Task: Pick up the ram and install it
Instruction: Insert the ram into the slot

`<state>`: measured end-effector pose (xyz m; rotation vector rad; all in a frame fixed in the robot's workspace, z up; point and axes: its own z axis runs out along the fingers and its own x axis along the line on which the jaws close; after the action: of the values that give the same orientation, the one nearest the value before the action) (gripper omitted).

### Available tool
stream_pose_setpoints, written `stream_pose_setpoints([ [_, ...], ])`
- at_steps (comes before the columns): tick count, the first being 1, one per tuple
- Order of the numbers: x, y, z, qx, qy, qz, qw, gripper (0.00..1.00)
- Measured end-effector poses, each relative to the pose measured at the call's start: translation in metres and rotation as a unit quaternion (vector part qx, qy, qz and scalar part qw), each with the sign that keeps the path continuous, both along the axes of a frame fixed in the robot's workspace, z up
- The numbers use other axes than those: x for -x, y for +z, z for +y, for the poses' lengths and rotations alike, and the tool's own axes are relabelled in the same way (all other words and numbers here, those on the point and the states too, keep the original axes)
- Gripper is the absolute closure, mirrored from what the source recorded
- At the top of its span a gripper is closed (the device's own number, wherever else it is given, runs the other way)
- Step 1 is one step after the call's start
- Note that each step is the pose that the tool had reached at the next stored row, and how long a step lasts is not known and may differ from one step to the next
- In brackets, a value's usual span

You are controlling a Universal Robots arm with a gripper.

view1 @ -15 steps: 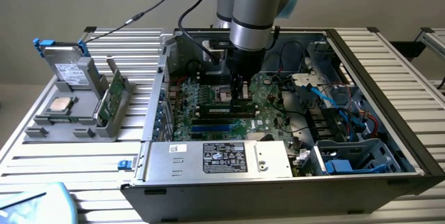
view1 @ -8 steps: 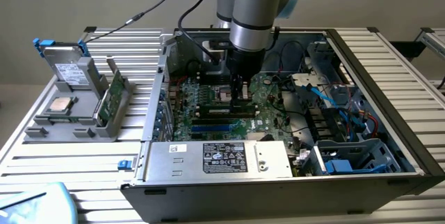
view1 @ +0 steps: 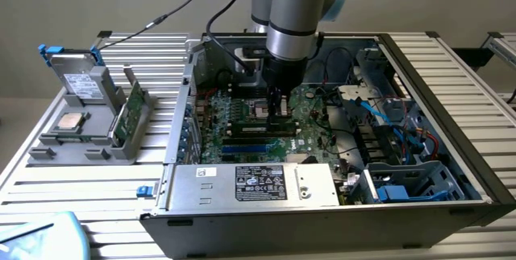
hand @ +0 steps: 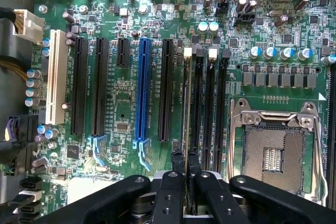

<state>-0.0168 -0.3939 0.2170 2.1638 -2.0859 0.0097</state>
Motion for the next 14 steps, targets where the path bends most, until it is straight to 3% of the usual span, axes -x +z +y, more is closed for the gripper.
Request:
stream_pose_setpoints([
  [5, 0.0, -0.0001, 0.0, -0.0001, 0.0, 0.0006, 1.0, 0.85],
  [8, 0.0, -0.0001, 0.0, -0.0001, 0.0, 0.0006, 1.0, 0.66],
  [9, 0.0, -0.0001, 0.0, -0.0001, 0.0, 0.0006, 1.0, 0.66],
  [11, 0.0, -0.0001, 0.0, -0.0001, 0.0, 0.0006, 1.0, 0.55],
  [13, 0.0, 0.0014, 0.0, 0.0, 0.0, 0.0007, 1.0, 0.55],
  [14, 0.0, 0.0048, 0.0, 0.0, 0.0, 0.0006, 1.0, 0.48],
])
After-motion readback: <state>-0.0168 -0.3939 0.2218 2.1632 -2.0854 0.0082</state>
